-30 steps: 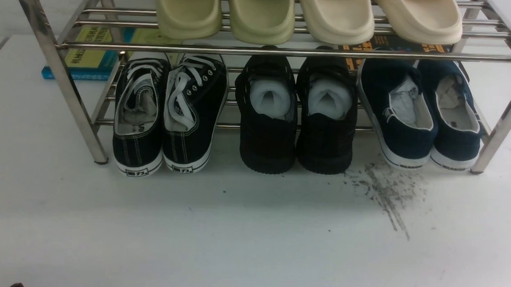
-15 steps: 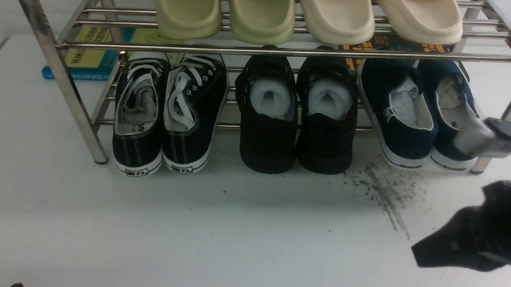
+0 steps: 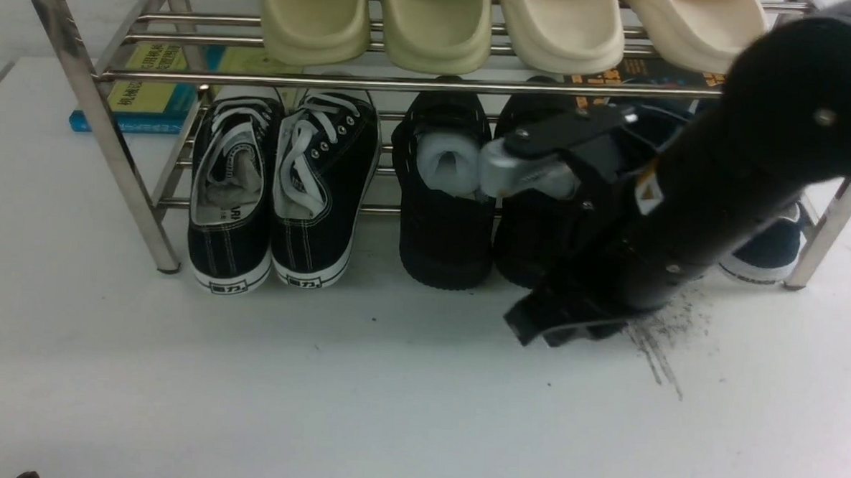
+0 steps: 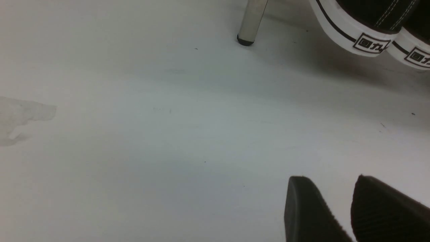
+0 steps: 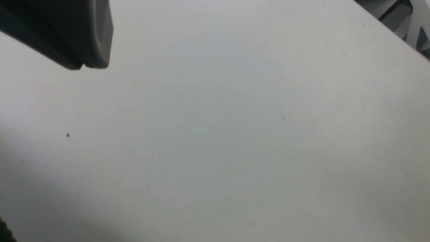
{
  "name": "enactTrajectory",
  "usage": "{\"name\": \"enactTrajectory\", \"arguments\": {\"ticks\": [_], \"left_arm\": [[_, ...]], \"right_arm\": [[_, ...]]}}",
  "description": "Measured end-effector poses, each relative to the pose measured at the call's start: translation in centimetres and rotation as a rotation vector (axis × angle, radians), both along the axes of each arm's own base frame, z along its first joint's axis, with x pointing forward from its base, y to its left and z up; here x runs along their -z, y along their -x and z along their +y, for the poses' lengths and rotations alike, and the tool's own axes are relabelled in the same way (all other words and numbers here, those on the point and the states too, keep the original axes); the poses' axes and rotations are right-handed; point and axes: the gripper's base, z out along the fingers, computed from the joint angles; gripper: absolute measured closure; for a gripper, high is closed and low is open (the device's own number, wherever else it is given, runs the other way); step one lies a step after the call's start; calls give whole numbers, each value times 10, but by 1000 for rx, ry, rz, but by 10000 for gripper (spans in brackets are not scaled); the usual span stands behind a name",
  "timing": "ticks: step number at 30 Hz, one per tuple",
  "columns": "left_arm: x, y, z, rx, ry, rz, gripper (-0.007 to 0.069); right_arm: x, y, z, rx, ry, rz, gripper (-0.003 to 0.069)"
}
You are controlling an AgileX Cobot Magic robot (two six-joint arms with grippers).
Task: Take the shoes off the shelf with your hand on the white table.
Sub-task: 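Reach toward the shoe rack and grasp a shoe on it with the right gripper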
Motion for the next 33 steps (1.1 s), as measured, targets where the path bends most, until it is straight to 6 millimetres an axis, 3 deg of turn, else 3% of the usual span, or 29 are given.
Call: {"name": "enactTrajectory", "arguments": {"ticks": [4, 7, 8, 14, 21, 29, 33], "left_arm": [[0, 0, 0, 0, 0, 0, 384], [0, 0, 0, 0, 0, 0, 384], [0, 0, 0, 0, 0, 0, 384], [0, 0, 0, 0, 0, 0, 384], [0, 0, 0, 0, 0, 0, 384], [0, 0, 0, 0, 0, 0, 384], [0, 0, 0, 0, 0, 0, 384]], "right_arm": [[-17, -20, 27, -3, 11, -16, 535], [-18, -36, 41, -6, 12, -18, 473], [-19, -44, 49, -8, 6, -31, 423], [-4, -74, 73, -7, 24, -81, 277], [3, -88, 80, 0, 32, -155, 253], [1, -90, 80, 6, 21, -180, 244], [-1, -93, 80, -9, 33, -231, 181]]}}
